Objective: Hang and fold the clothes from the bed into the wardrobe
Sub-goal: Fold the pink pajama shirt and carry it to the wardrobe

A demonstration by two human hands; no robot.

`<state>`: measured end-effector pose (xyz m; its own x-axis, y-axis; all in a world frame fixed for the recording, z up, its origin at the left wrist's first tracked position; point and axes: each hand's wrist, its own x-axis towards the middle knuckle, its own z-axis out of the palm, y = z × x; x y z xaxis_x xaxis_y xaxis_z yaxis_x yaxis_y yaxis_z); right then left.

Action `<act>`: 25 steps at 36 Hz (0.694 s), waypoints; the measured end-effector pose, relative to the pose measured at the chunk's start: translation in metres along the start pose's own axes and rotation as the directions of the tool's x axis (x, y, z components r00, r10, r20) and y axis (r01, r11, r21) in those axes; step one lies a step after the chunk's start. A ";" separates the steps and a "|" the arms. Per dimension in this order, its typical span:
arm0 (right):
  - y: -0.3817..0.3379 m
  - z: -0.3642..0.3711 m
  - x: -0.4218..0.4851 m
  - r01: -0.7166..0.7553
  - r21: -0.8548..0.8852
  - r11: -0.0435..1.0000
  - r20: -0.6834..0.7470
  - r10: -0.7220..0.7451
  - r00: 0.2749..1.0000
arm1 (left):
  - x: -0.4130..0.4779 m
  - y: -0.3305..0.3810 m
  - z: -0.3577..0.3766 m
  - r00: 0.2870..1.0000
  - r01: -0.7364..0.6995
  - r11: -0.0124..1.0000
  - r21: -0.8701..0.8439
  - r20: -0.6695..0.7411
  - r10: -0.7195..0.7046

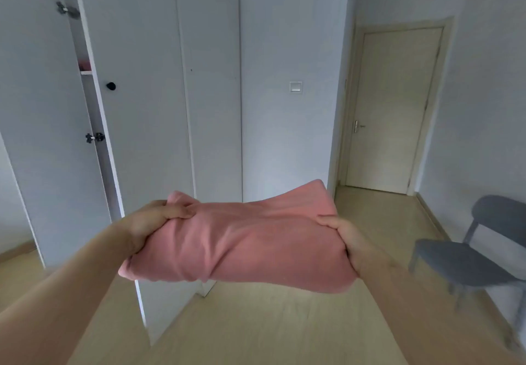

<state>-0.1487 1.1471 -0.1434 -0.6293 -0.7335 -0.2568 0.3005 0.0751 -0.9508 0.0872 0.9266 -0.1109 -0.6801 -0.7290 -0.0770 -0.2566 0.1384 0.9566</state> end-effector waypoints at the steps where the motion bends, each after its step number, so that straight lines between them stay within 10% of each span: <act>1: -0.008 -0.005 0.018 0.001 -0.002 1.000 0.026 -0.001 1.000 | 0.013 0.003 0.003 1.000 0.004 1.000 -0.011 -0.023 -0.004; 12: -0.075 0.024 0.183 -0.031 -0.030 0.999 0.286 0.038 0.957 | 0.107 0.023 -0.011 0.945 0.108 0.986 -0.125 -0.295 -0.141; 25: -0.089 0.240 0.307 -0.017 -0.072 0.997 0.593 0.057 0.803 | 0.136 -0.003 -0.168 0.766 0.129 0.977 -0.171 -0.609 -0.208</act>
<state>-0.1971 0.7532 -0.0963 -0.0632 -0.9855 -0.1575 0.2588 0.1363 -0.9563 0.1107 0.7139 -0.0773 -0.0492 -0.9950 -0.0864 -0.2212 -0.0735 0.9724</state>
